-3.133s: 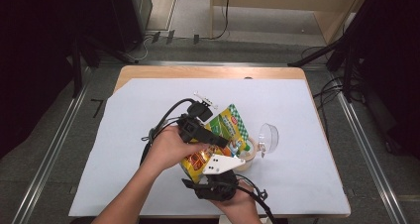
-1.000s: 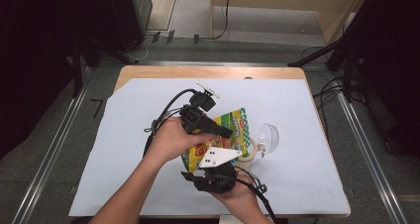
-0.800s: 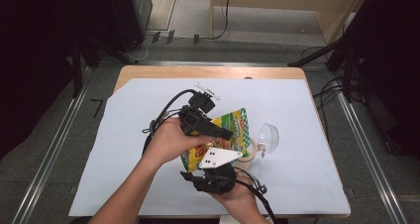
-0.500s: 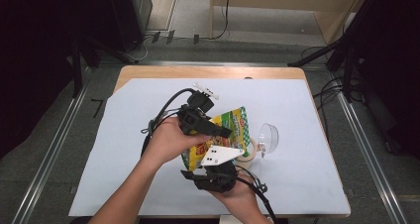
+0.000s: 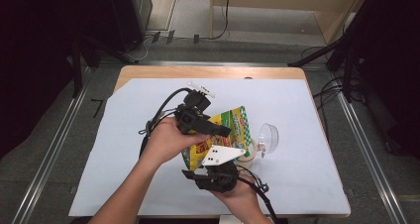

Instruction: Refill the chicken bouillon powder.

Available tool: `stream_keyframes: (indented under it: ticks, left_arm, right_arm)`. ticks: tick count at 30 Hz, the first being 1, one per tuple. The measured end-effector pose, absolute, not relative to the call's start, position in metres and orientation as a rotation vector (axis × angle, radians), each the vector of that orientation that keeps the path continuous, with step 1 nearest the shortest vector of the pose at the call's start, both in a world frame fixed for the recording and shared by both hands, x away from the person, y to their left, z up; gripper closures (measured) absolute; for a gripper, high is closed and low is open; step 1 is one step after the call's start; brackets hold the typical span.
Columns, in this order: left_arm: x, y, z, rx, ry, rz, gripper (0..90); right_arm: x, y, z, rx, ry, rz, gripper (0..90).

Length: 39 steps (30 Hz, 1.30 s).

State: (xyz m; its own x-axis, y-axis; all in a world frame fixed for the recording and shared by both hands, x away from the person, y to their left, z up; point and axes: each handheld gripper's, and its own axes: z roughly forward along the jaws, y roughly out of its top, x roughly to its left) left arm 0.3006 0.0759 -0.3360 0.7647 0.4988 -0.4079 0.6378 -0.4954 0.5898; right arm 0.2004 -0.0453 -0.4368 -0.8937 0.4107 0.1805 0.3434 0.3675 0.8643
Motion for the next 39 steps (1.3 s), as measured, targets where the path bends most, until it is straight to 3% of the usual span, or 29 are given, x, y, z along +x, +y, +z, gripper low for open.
stream_keyframes:
  ticks: [2, 4, 7, 39]
  left_arm:
    - [0.301, 0.079, -0.334, 2.185, 0.850, -0.247, 58.0]
    - [0.301, 0.081, -0.332, 2.191, 0.852, -0.246, 66.3]
    - [0.303, 0.079, -0.332, 2.208, 0.856, -0.231, 71.4]
    - [0.311, 0.071, -0.327, 2.208, 0.904, -0.248, 72.3]
  right_arm:
    - [0.200, -0.047, -0.437, 0.718, 2.537, 1.589, 65.7]
    - [0.201, -0.049, -0.438, 0.727, 2.547, 1.588, 66.4]
    - [0.202, -0.048, -0.437, 0.723, 2.556, 1.590, 67.0]
    - [0.208, -0.043, -0.431, 0.747, 2.550, 1.628, 68.4]
